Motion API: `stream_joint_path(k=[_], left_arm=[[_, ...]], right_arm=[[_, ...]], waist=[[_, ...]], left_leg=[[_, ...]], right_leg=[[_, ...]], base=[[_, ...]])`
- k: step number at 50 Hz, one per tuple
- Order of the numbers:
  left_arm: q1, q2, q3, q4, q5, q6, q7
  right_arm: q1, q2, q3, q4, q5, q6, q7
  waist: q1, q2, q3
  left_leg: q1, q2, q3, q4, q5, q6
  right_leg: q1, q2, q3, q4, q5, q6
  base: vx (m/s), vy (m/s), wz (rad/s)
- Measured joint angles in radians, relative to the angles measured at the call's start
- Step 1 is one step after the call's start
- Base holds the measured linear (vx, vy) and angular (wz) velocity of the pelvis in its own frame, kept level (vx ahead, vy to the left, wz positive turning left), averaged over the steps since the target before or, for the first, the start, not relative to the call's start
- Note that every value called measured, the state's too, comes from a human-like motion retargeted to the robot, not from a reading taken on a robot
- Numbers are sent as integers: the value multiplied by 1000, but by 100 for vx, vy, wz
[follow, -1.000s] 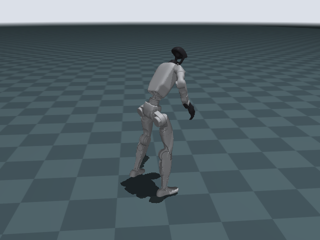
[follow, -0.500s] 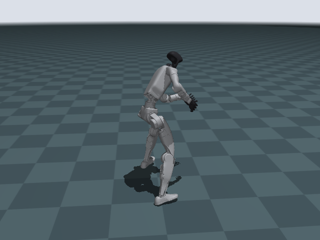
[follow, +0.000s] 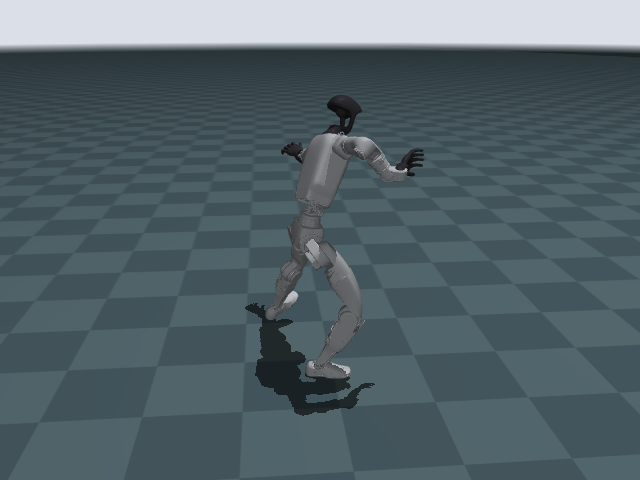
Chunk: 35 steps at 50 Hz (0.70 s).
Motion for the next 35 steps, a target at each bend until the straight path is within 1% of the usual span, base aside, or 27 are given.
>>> stream_joint_path(k=[2,3,4,5,7,8,10,11,13,15,17,18,20,22,25,28,30,35], left_arm=[[-211,49,170,-29,-418,-124,148],[-265,42,201,-45,-585,-165,164],[-296,22,197,-50,-720,-182,144],[-316,-6,175,-49,-838,-186,106],[-330,-70,85,-78,-910,-170,28],[-339,-100,34,-112,-910,-166,8],[-372,-150,-61,-187,-904,-159,-6],[-398,-172,-103,-212,-909,-160,-5],[-458,-210,-180,-241,-921,-174,7],[-526,-234,-238,-250,-931,-208,27],[-595,-242,-268,-250,-954,-234,29],[-633,-243,-274,-243,-968,-235,24],[-698,-240,-279,-223,-1006,-236,16],[-745,-224,-299,-197,-1020,-228,18],[-815,-196,-339,-158,-984,-224,35],[-883,-187,-386,-141,-961,-218,35],[-924,-189,-418,-139,-968,-220,26],[-998,-203,-495,-142,-982,-215,-6]], right_arm=[[48,90,-75,86,-57,98,-27],[62,139,-101,127,-75,146,-15],[66,184,-105,165,-87,189,17],[65,226,-96,202,-97,228,59],[28,301,-3,248,-111,278,152],[-5,338,59,256,-118,292,193],[-79,403,192,242,-135,301,249],[-115,424,250,220,-146,300,259],[-179,455,341,173,-178,303,259],[-229,471,380,126,-227,315,224],[-263,478,372,88,-275,329,176],[-276,480,361,74,-293,334,158],[-294,483,338,57,-307,337,141],[-304,477,313,54,-297,333,145],[-297,469,281,53,-281,316,144],[-279,466,249,67,-267,317,133],[-267,471,229,82,-257,319,126],[-254,497,212,131,-245,337,114]], waist=[[-29,43,76],[-39,66,120],[-42,87,153],[-40,106,179],[-27,126,190],[-21,131,193],[-18,135,194],[-24,137,194],[-38,141,194],[-47,138,194],[-43,125,189],[-39,116,187],[-27,98,184],[-23,81,180],[-15,58,178],[-3,33,177],[6,16,176],[24,-15,174]], left_leg=[[-23,66,-89,7,136,-65],[-58,81,-134,77,231,-104],[-121,87,-176,199,277,-137],[-199,89,-216,347,298,-168],[-368,70,-262,628,191,-163],[-437,53,-271,722,138,-140],[-528,9,-268,805,82,-98],[-548,-17,-256,796,77,-92],[-571,-71,-230,750,76,-95],[-569,-124,-200,672,85,-103],[-546,-170,-166,578,101,-99],[-531,-190,-148,533,110,-93],[-503,-222,-116,463,121,-78],[-488,-253,-94,427,126,-46],[-465,-278,-69,410,112,-42],[-463,-298,-51,439,83,-40],[-472,-310,-39,464,67,-38],[-500,-338,-14,491,45,-23]], right_leg=[[-117,-117,118,299,-9,-62],[-151,-158,173,383,10,-72],[-179,-189,221,429,20,-92],[-203,-214,266,457,23,-118],[-268,-236,357,456,27,-187],[-295,-247,391,441,38,-213],[-313,-284,413,375,75,-240],[-296,-310,394,320,103,-238],[-245,-357,340,197,167,-218],[-179,-383,275,53,239,-170],[-105,-387,212,-108,316,-108],[-66,-386,181,-191,357,-80],[7,-384,124,-347,444,-39],[65,-388,78,-473,516,-49],[163,-384,12,-639,599,22],[236,-395,-32,-754,656,88],[262,-406,-47,-808,680,115],[262,-433,-53,-872,715,136]], base=[[4,141,51],[4,129,52],[2,121,35],[-1,114,9],[-4,105,3],[-4,94,31],[-1,83,71],[4,73,100],[8,63,108],[10,51,88],[11,41,49],[12,36,23],[13,31,6],[15,27,1],[13,19,-3],[10,13,3],[7,11,5],[2,8,5]])
